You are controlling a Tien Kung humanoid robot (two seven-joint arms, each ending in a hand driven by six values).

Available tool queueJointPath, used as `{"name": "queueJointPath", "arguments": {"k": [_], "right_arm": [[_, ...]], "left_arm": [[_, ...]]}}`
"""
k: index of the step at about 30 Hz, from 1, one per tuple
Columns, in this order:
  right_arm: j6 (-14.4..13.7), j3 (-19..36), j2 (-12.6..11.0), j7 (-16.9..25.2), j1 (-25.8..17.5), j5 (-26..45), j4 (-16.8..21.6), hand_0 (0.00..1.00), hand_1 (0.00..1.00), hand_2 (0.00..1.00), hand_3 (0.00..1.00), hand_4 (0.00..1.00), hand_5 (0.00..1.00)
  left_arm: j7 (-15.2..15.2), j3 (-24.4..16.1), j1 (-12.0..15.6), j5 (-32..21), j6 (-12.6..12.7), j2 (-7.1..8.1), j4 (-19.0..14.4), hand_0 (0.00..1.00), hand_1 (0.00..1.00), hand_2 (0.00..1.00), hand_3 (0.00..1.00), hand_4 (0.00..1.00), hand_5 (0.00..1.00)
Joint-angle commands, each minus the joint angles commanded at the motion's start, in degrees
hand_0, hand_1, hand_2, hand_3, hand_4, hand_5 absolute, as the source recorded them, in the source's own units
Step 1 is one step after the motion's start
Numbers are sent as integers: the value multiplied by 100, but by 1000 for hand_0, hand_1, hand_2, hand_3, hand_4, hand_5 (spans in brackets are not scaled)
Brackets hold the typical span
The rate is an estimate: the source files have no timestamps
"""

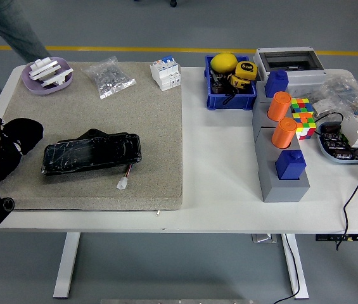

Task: Pick the rag up,wipe the panel,place it on the desk

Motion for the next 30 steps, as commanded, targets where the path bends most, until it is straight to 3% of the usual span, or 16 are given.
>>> {"name": "queueJointPath", "arguments": {"k": [2, 3, 8, 9, 14, 15, 20, 21, 30], "right_arm": [[-4, 44, -2, -8, 1, -35, 0, 713, 324, 627, 627, 998, 589], [-5, 56, -3, -10, 1, -45, 0, 714, 323, 627, 626, 998, 590], [-3, 63, -1, -13, 2, -50, 0, 714, 323, 627, 626, 998, 590], [-2, 62, -1, -12, 1, -49, 0, 714, 322, 626, 626, 998, 585], [-1, 72, -4, -18, -11, -58, 0, 714, 322, 626, 626, 998, 585], [2, 62, -6, -22, -12, -56, 0, 714, 322, 626, 625, 998, 580], [6, 98, -3, -37, -17, -96, 0, 714, 322, 626, 625, 998, 580], [7, 94, -3, -38, -19, -94, 0, 714, 319, 626, 624, 998, 577], [8, 135, -21, -55, -34, -129, 0, 713, 319, 626, 624, 998, 575]], "left_arm": [[15, 3, 6, 1, -40, 6, -31, 419, 517, 550, 563, 674, 2], [20, -1, 5, 2, -65, 7, -41, 488, 649, 588, 553, 874, 73], [118, -38, 23, 46, -266, 28, -133, 488, 649, 588, 553, 874, 73], [128, -42, 28, 62, -281, 32, -154, 512, 697, 713, 572, 959, 157], [172, -122, 54, 114, -367, 50, -266, 512, 697, 713, 572, 959, 157], [172, -134, 62, 102, -387, 59, -300, 521, 710, 727, 645, 998, 267], [210, -199, 103, 153, -455, 80, -437, 521, 710, 727, 645, 998, 267], [214, -206, 106, 161, -463, 82, -454, 517, 714, 738, 698, 998, 352], [428, -371, 251, 326, -736, 210, -935, 519, 724, 747, 710, 998, 366]]}}
